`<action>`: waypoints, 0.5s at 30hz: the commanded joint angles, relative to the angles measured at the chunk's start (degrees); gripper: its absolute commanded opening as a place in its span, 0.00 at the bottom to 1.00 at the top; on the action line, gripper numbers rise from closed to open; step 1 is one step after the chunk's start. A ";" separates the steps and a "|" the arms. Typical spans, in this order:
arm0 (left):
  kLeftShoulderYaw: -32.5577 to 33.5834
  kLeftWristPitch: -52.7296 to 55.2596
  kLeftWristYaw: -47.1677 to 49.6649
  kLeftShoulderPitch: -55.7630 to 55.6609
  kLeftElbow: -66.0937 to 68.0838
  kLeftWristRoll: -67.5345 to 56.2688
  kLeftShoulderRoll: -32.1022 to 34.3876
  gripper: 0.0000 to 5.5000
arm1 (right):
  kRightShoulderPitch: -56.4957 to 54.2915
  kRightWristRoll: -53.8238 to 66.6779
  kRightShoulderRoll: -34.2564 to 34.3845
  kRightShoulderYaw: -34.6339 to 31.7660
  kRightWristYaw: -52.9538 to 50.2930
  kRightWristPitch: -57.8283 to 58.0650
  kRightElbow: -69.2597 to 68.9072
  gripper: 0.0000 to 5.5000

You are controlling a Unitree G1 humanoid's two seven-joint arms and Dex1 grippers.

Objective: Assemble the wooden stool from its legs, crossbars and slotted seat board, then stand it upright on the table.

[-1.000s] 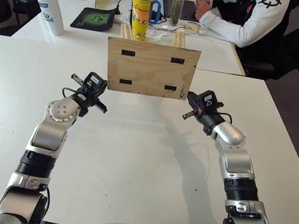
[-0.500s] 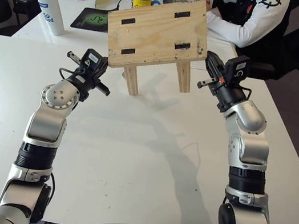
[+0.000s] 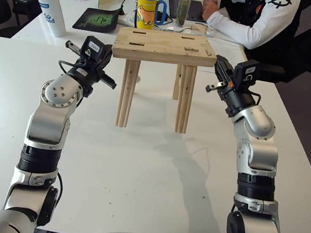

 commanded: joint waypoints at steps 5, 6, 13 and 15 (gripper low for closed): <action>2.94 -5.24 3.43 5.49 7.18 1.00 1.06 0.00 | 1.28 -2.10 1.95 2.86 -0.92 -4.73 3.33 0.01; 3.46 -5.51 4.24 5.83 7.35 1.06 0.99 0.00 | 1.71 -2.66 2.00 2.49 -1.80 -6.00 4.63 0.01; 7.11 -8.00 10.48 7.60 14.45 1.50 0.76 0.00 | 4.95 -7.21 2.80 -0.93 -11.92 -14.97 17.10 0.01; 7.66 -9.25 10.23 9.45 16.40 0.04 -0.20 0.00 | 6.78 -8.33 2.74 -1.33 -13.75 -16.72 22.09 0.01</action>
